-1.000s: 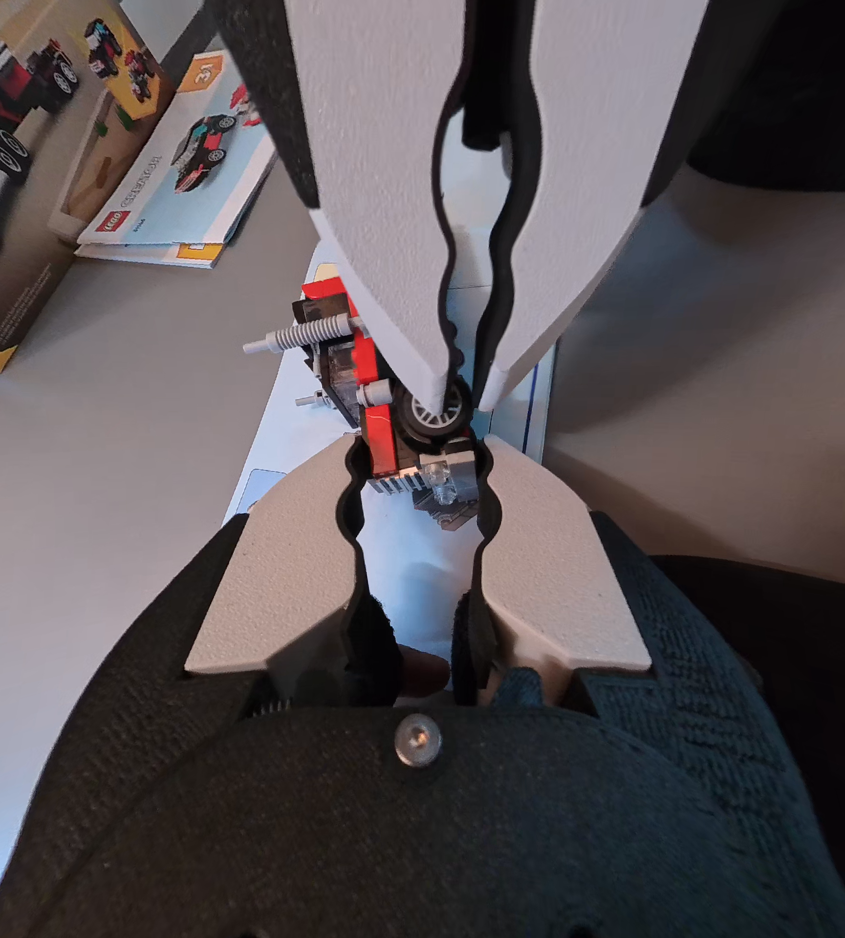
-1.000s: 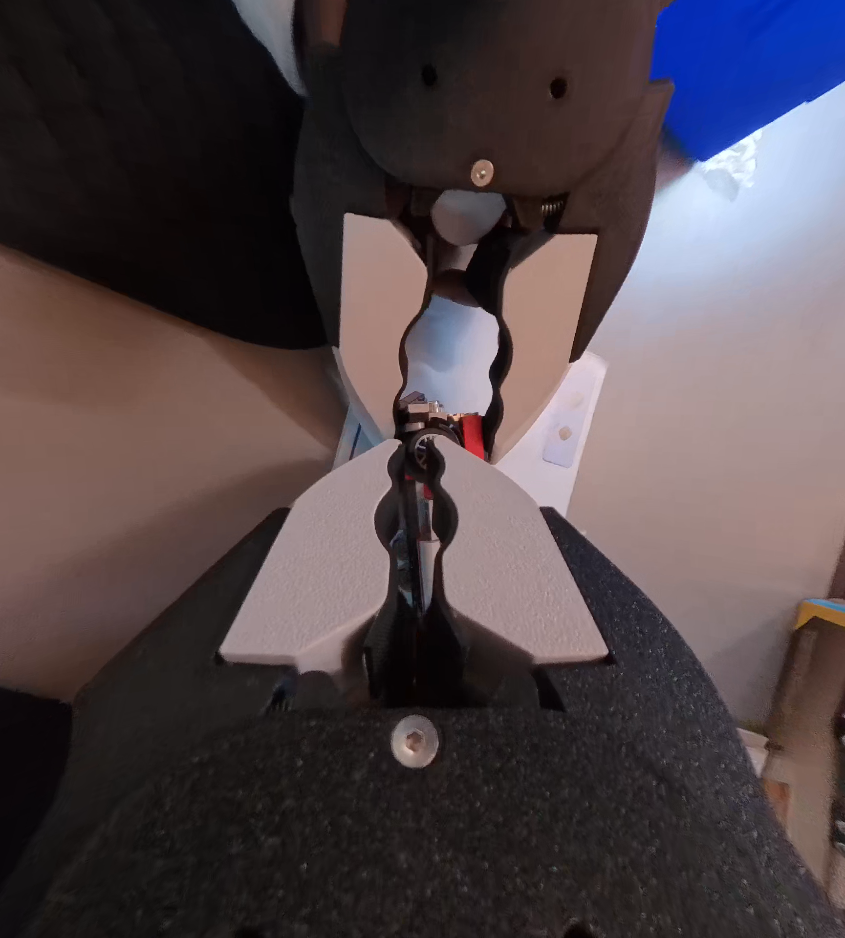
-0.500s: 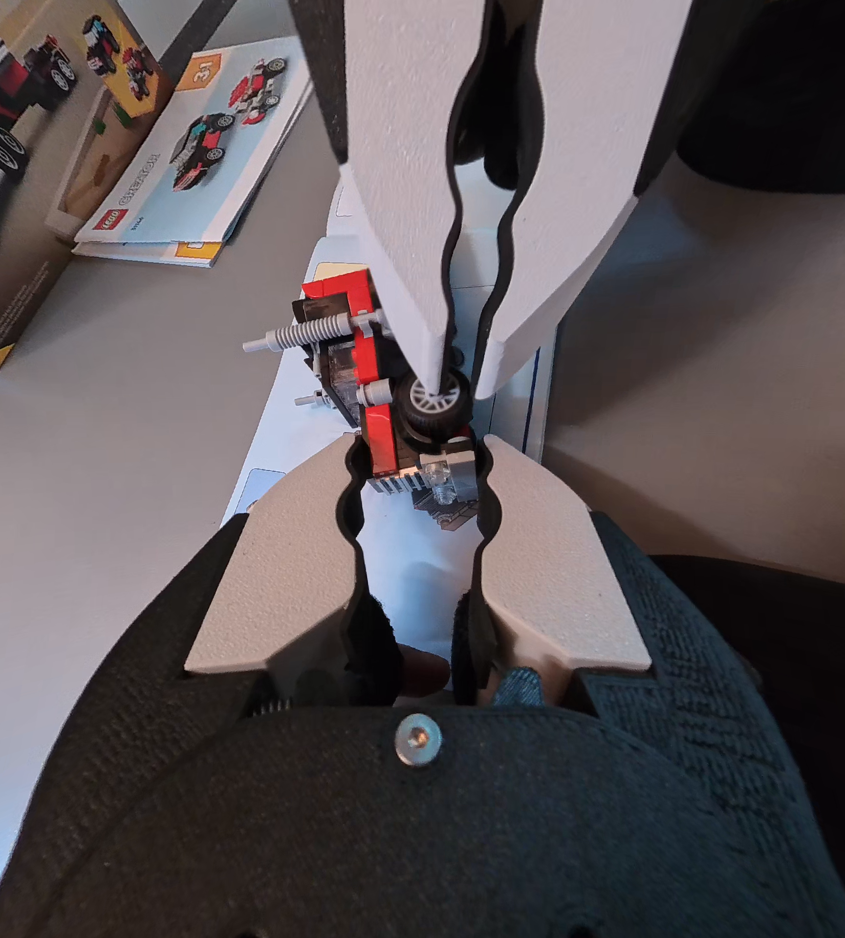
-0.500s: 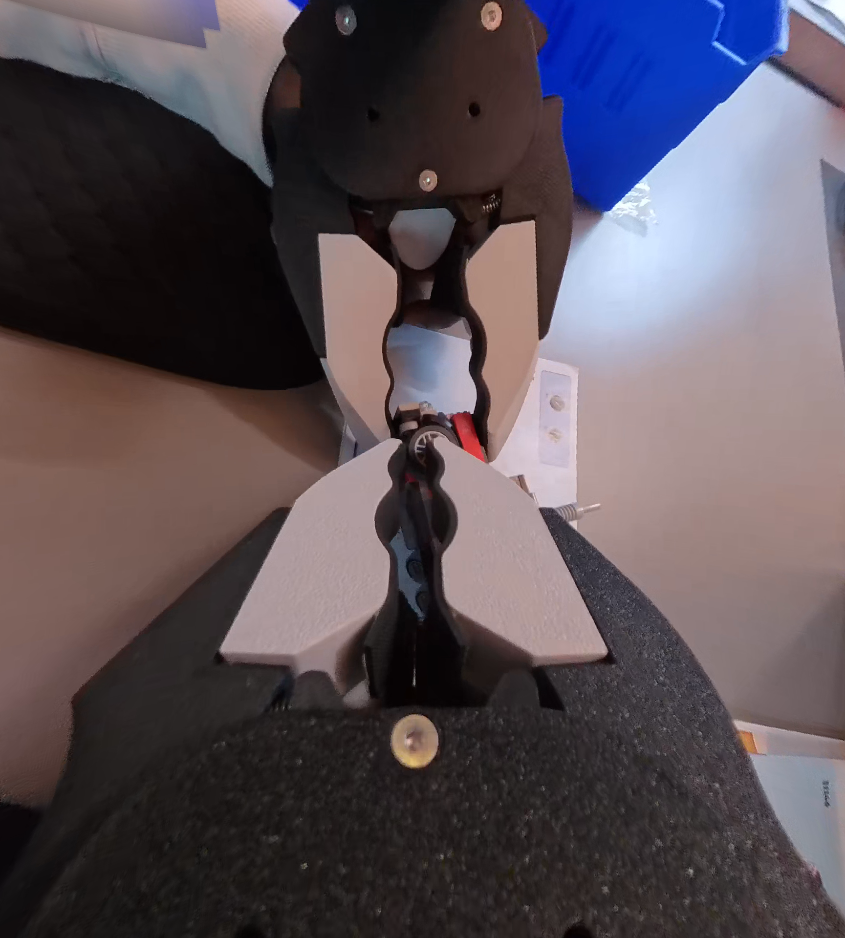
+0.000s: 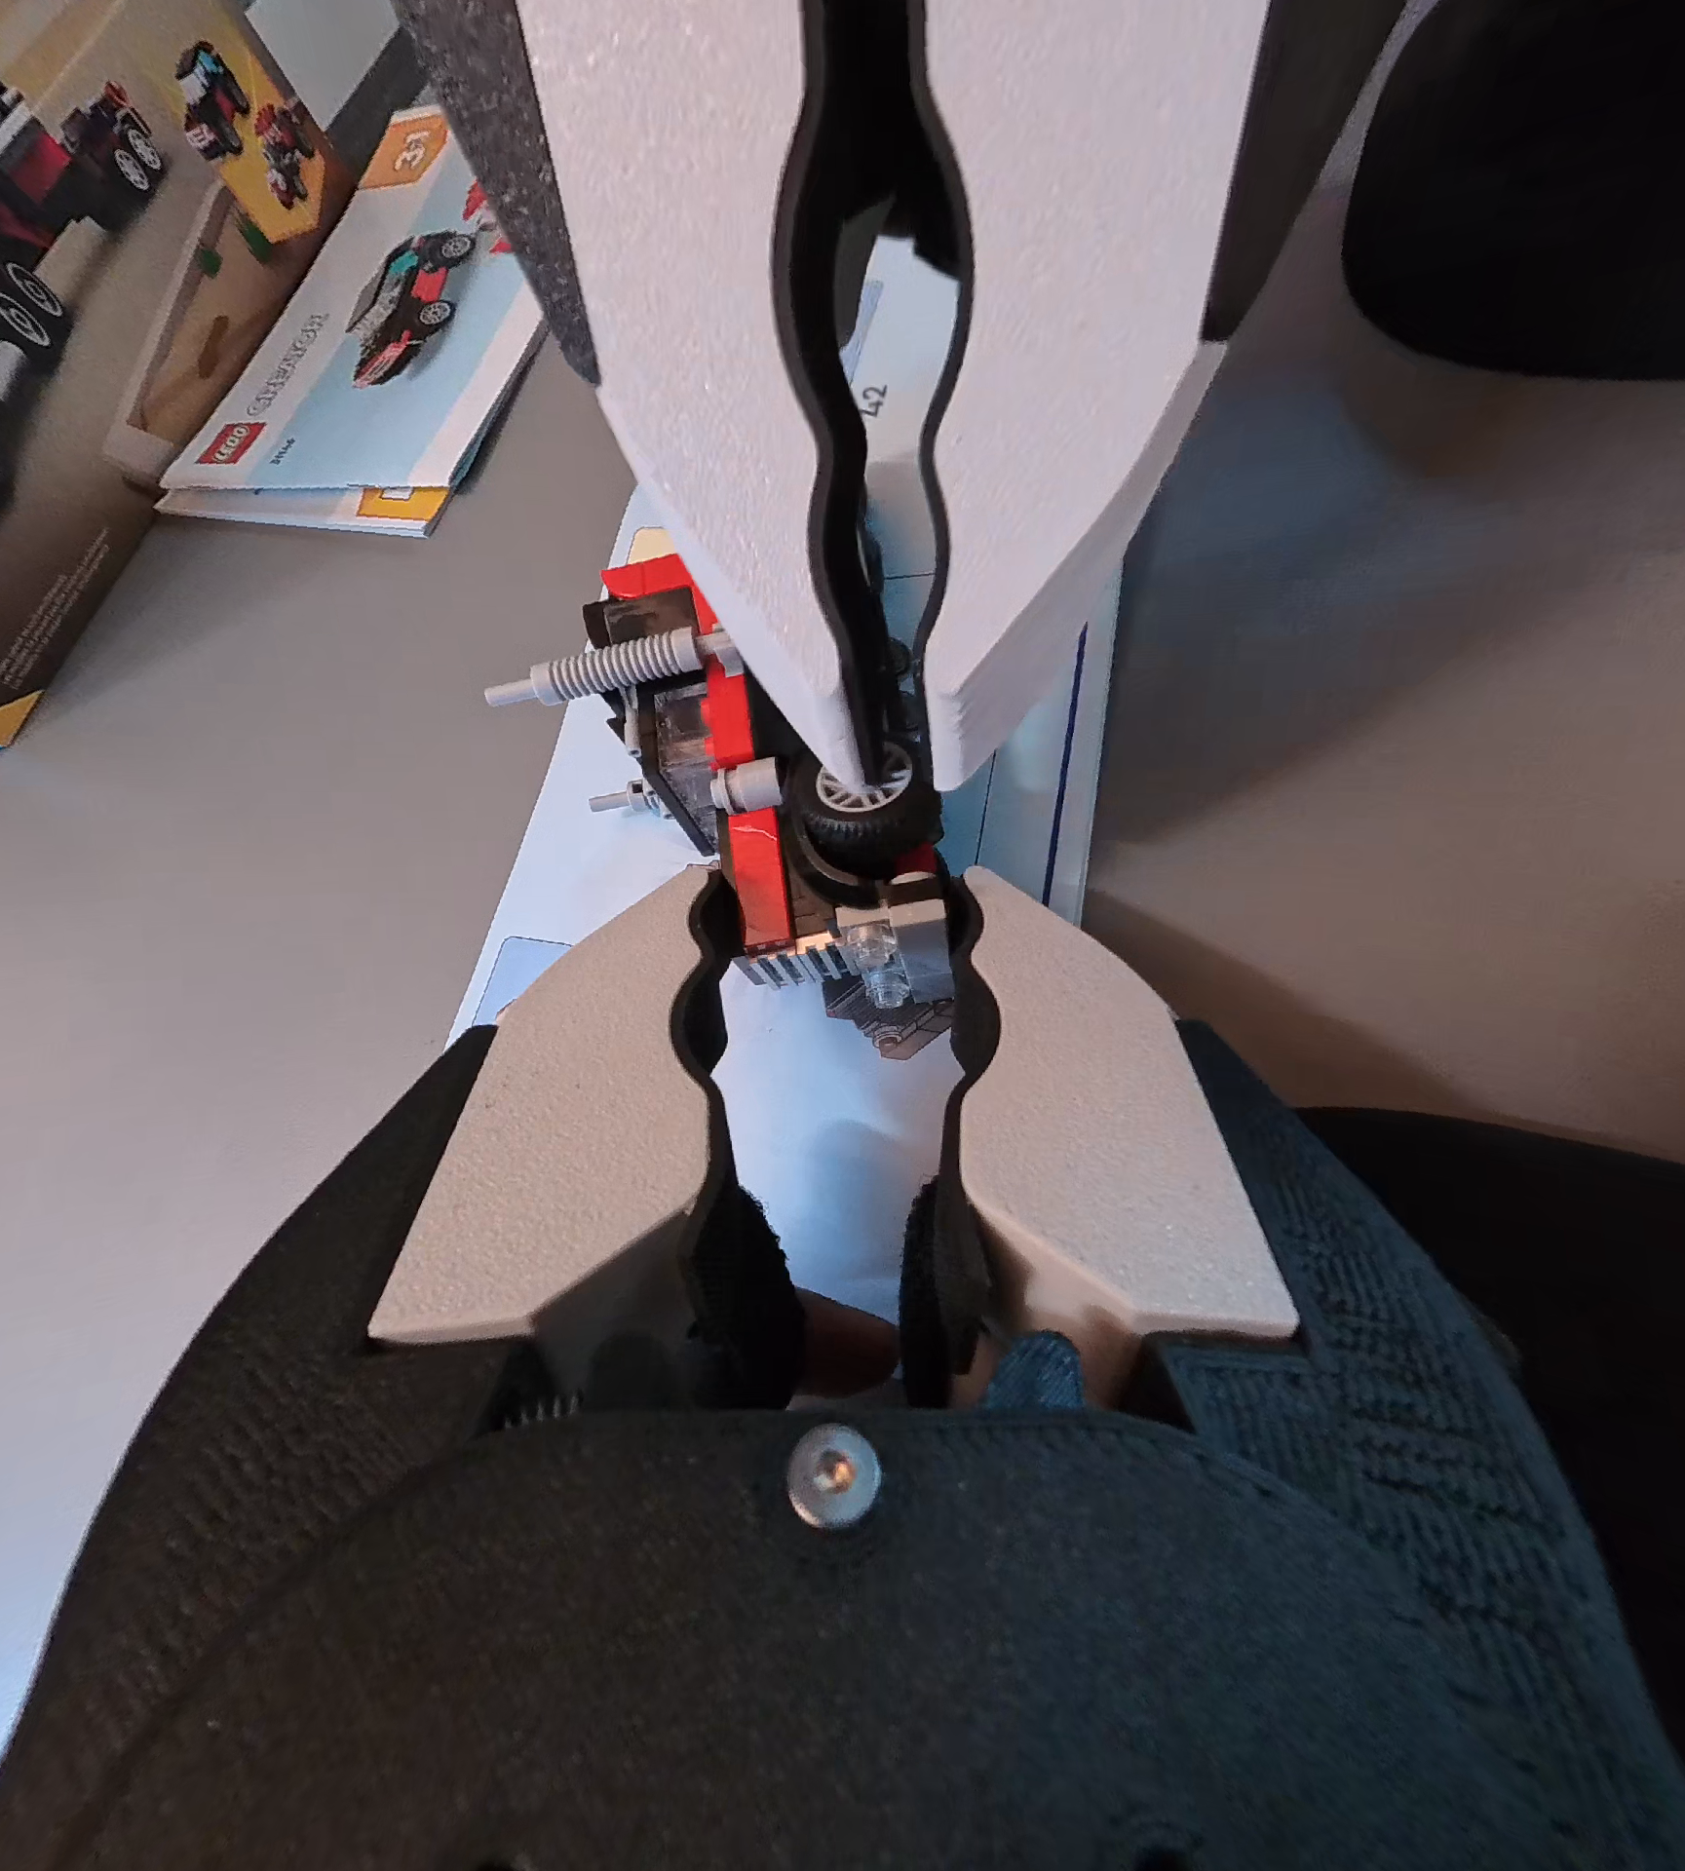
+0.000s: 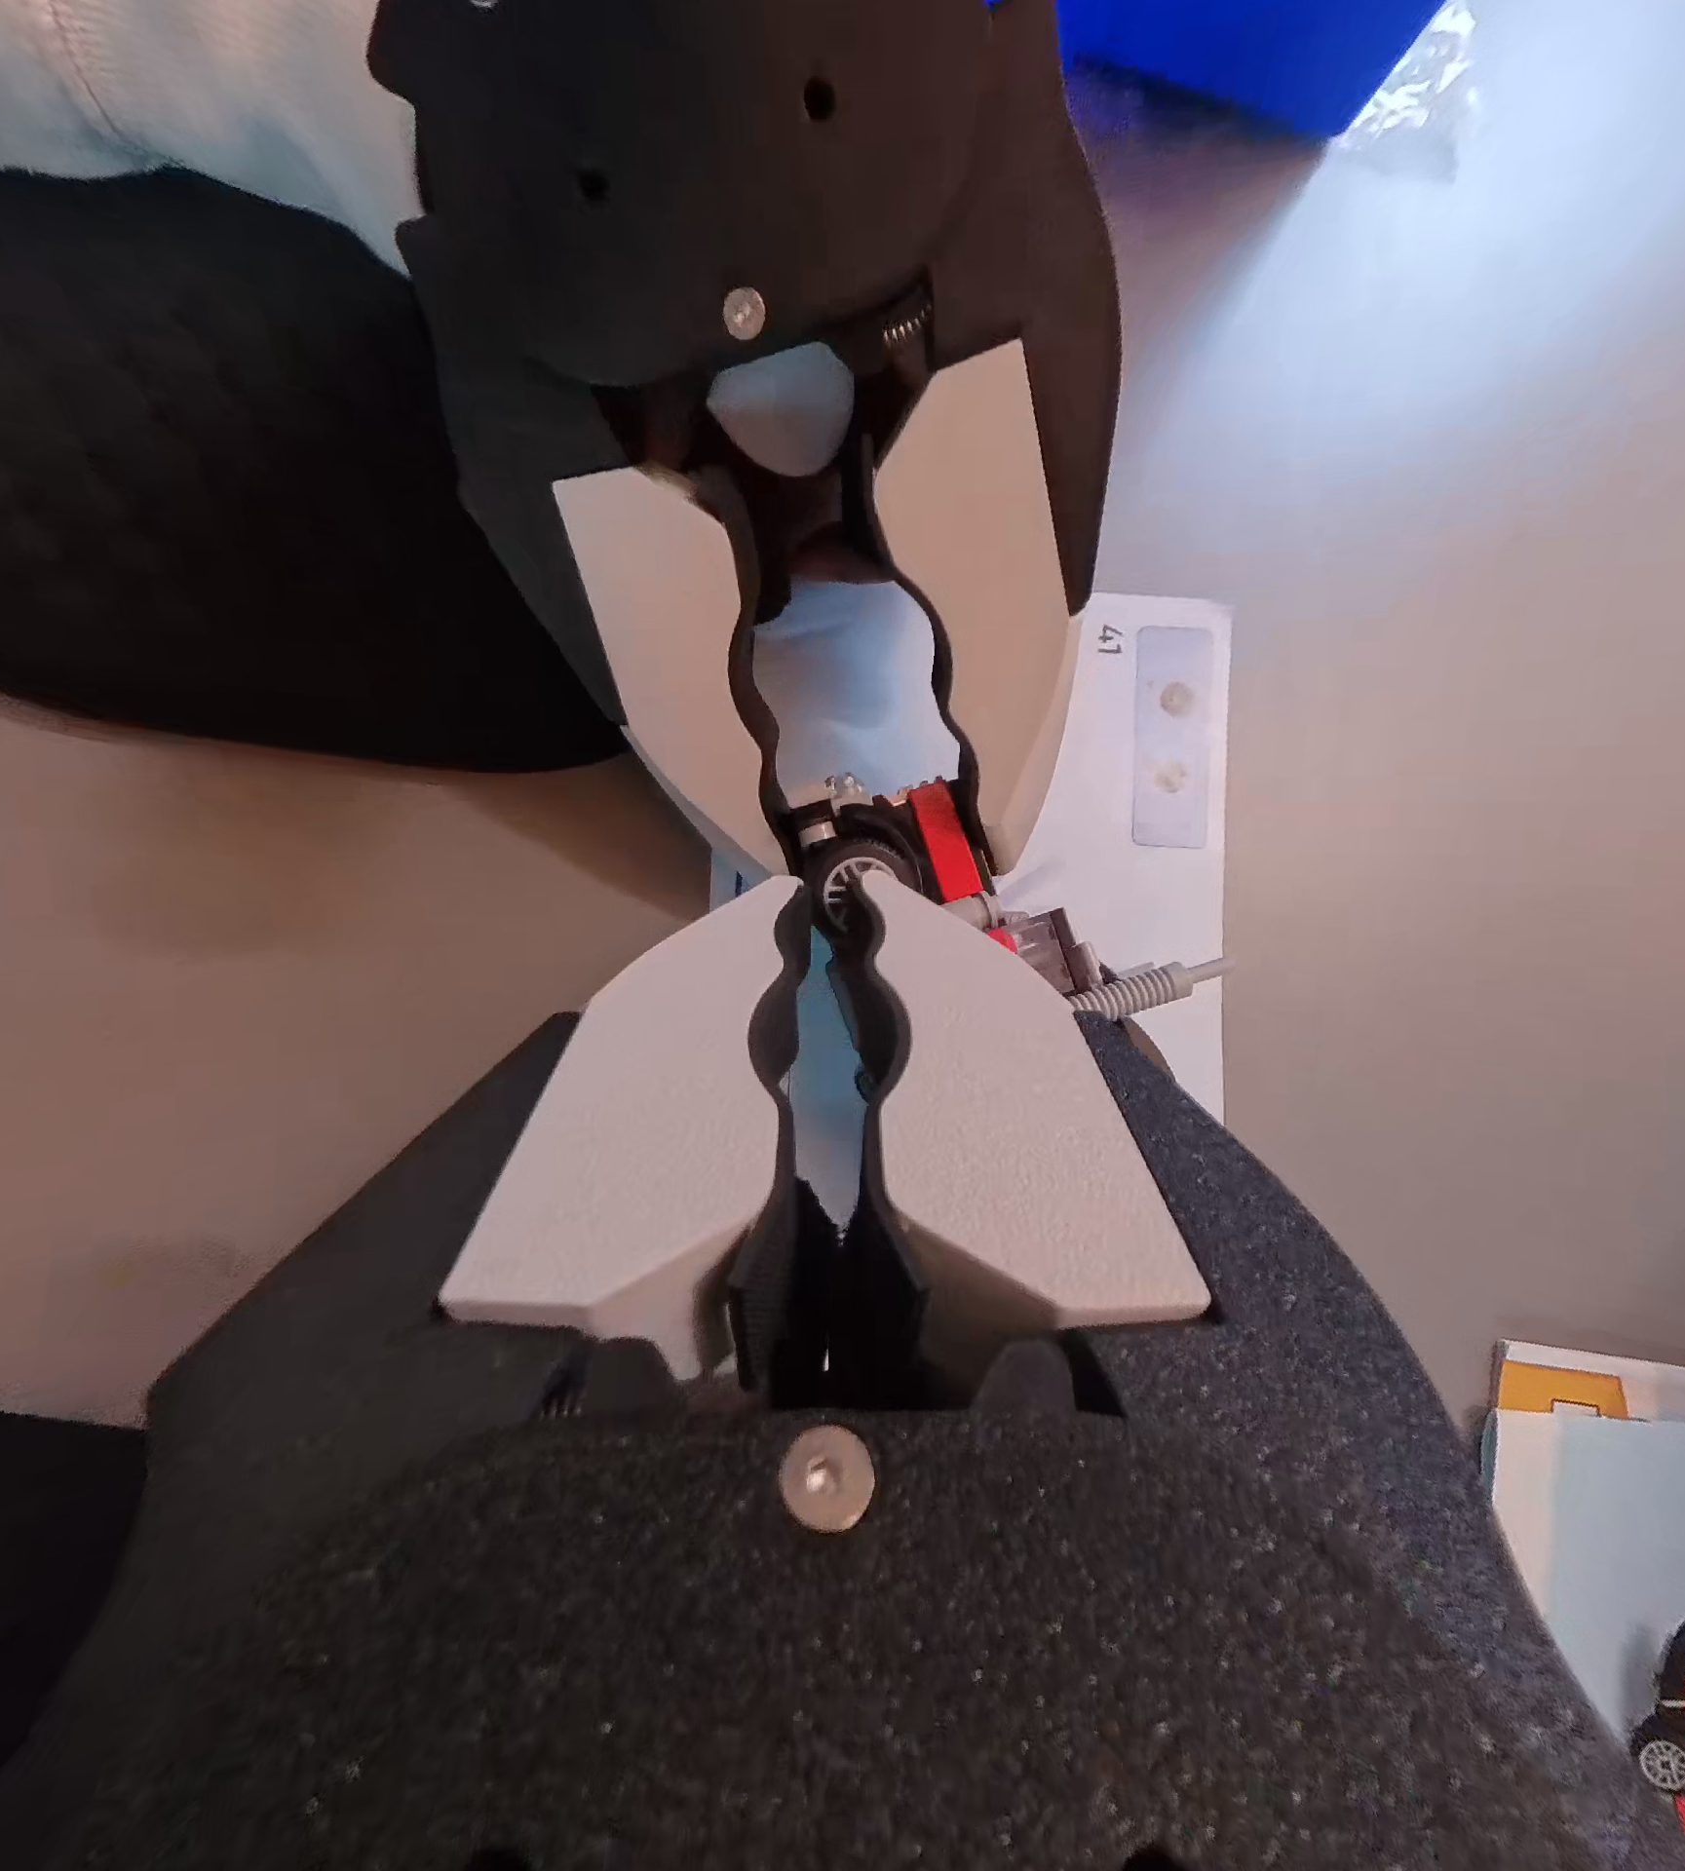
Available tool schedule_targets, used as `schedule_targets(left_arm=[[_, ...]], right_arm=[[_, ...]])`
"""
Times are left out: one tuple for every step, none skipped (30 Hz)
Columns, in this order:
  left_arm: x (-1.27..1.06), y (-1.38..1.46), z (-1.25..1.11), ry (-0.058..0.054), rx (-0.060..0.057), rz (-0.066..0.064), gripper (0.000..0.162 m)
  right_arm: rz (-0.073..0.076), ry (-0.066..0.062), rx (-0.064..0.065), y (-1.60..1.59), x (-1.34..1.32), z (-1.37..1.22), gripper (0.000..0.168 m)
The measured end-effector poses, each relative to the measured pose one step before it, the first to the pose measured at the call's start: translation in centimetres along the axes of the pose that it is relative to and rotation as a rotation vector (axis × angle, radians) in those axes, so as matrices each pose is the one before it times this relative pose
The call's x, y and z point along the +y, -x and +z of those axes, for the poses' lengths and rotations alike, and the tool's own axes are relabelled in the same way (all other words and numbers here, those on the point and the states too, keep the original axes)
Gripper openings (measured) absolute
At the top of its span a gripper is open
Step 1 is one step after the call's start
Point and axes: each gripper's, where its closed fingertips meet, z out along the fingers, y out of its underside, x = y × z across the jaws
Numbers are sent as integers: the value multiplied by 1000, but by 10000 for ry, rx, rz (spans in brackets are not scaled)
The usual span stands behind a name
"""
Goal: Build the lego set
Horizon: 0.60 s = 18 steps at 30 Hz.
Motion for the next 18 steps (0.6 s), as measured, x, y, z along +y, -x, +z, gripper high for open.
schedule_targets(left_arm=[[4, 10, -3, -1, -3, -1, 42], [1, -3, -6, -2, -3, 0, 42], [-1, 1, 1, -1, -3, -4, 42], [-16, -4, 4, -4, 1, -16, 42], [-99, -68, 0, -52, 31, -6, 42], [-195, -74, -9, -101, 24, -26, 41], [-65, -41, -8, -32, 8, -7, 41], [21, 12, 13, 13, 3, -11, 41], [17, 35, 32, 16, 17, -51, 41], [26, 19, 4, 17, 28, -59, 41], [11, -7, -8, 5, 6, -9, 41], [-2, -6, 19, -3, -33, 49, 42], [2, -4, 9, 1, -25, 35, 42], [11, 1, 3, 10, 7, -13, 42], [13, 17, 10, 16, 20, -36, 42], [13, 0, 17, 8, 9, -16, 42], [1, -1, -10, -1, -9, 11, 42], [1, 3, 12, 3, -12, 7, 42]], right_arm=[[53, 121, -17, 3, -14, 23, 6], [43, 130, 7, 1, -8, 15, 6], [41, 107, 33, -7, -11, 19, 6], [15, 121, 18, 25, 25, 29, 6], [-9, 232, -84, 141, 145, 240, 6], [-50, 147, 8, 32, -26, 199, 1], [-115, 118, -18, 19, -97, -26, 0], [-257, 178, 91, -37, 91, -31, 0], [-121, 40, 121, -41, -18, 3, 0], [-16, -57, 75, -21, -21, -2, 0], [-78, -120, 68, -4, -7, -23, 0], [-154, -102, 207, -134, 66, -125, 2], [-147, -76, 406, -416, 183, -319, 7], [-82, -455, 167, -87, -255, -571, 7], [198, -689, 140, -87, -564, -703, 8], [210, -526, 13, 123, -392, -514, 7], [18, -198, 94, 150, 13, -181, 7], [-231, 63, 146, 216, 311, 151, 8]])
